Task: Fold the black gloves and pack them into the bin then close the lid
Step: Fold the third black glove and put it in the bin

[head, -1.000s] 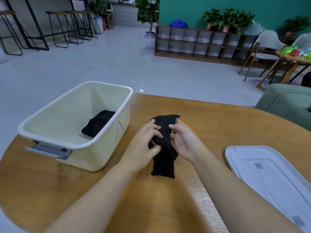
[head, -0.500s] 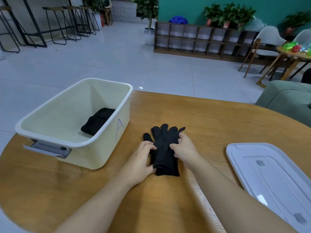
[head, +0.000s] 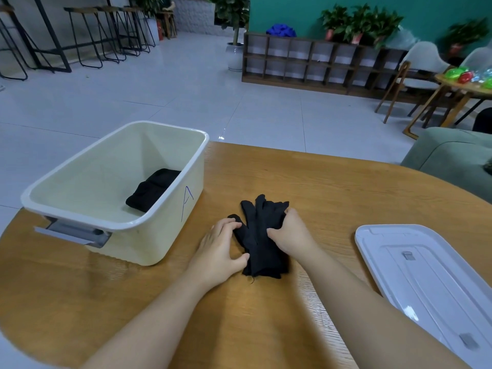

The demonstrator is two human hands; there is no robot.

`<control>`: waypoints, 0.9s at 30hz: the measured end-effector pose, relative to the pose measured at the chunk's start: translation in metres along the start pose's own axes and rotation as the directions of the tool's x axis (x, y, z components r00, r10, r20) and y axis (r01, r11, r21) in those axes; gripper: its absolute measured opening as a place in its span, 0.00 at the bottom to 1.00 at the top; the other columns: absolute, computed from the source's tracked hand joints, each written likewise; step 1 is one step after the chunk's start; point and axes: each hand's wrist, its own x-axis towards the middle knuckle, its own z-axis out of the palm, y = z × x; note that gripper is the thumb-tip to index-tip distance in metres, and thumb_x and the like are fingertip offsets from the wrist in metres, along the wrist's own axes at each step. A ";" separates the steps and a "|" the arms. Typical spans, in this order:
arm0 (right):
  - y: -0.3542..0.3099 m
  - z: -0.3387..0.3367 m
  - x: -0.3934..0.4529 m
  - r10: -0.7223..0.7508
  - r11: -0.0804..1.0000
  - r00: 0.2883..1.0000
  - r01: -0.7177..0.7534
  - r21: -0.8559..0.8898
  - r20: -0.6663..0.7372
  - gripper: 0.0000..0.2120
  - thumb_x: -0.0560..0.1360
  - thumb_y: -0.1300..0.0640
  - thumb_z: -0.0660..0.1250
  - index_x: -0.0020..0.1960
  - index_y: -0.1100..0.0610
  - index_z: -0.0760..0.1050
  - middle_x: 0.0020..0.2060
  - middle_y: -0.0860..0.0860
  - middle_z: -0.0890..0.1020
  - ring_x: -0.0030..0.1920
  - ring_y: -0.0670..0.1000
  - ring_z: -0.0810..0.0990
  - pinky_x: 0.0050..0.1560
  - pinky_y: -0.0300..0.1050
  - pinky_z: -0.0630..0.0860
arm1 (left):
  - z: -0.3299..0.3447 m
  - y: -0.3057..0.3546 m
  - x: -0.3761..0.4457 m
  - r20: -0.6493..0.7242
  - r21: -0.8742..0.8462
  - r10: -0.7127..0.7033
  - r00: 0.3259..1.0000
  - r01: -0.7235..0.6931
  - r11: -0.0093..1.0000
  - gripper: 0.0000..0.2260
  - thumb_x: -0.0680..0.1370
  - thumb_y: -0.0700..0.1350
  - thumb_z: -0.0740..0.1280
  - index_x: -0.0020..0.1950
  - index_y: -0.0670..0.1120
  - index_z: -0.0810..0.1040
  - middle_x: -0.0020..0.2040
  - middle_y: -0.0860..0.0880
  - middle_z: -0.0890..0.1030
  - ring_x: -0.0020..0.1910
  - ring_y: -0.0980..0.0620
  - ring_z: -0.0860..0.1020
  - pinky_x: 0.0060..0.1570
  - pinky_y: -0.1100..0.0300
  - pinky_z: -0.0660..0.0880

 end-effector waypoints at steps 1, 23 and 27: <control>0.001 0.000 -0.001 -0.004 0.998 0.999 0.000 -0.070 -0.053 0.23 0.74 0.61 0.68 0.65 0.62 0.64 0.55 0.54 0.72 0.56 0.55 0.73 0.54 0.47 0.73 | 0.000 0.000 0.000 0.000 0.004 0.003 1.000 -0.003 1.000 0.29 0.72 0.53 0.68 0.71 0.51 0.62 0.72 0.55 0.60 0.71 0.55 0.61 0.70 0.56 0.61; 0.009 0.002 -0.028 -0.374 0.790 0.882 0.464 -0.400 0.285 0.09 0.78 0.51 0.63 0.51 0.55 0.78 0.48 0.45 0.71 0.46 0.48 0.75 0.47 0.40 0.73 | 0.003 -0.002 -0.004 -0.074 0.041 0.034 0.997 -0.031 0.999 0.04 0.72 0.54 0.68 0.42 0.56 0.81 0.45 0.59 0.73 0.54 0.59 0.66 0.59 0.58 0.65; 0.011 0.006 -0.028 -0.368 0.793 0.881 0.464 -0.394 0.297 0.10 0.77 0.49 0.65 0.50 0.54 0.79 0.49 0.47 0.74 0.47 0.47 0.75 0.51 0.42 0.75 | 0.002 -0.003 -0.004 -0.069 0.051 0.025 0.997 -0.021 0.998 0.04 0.73 0.51 0.67 0.42 0.54 0.81 0.46 0.59 0.73 0.54 0.59 0.66 0.58 0.59 0.65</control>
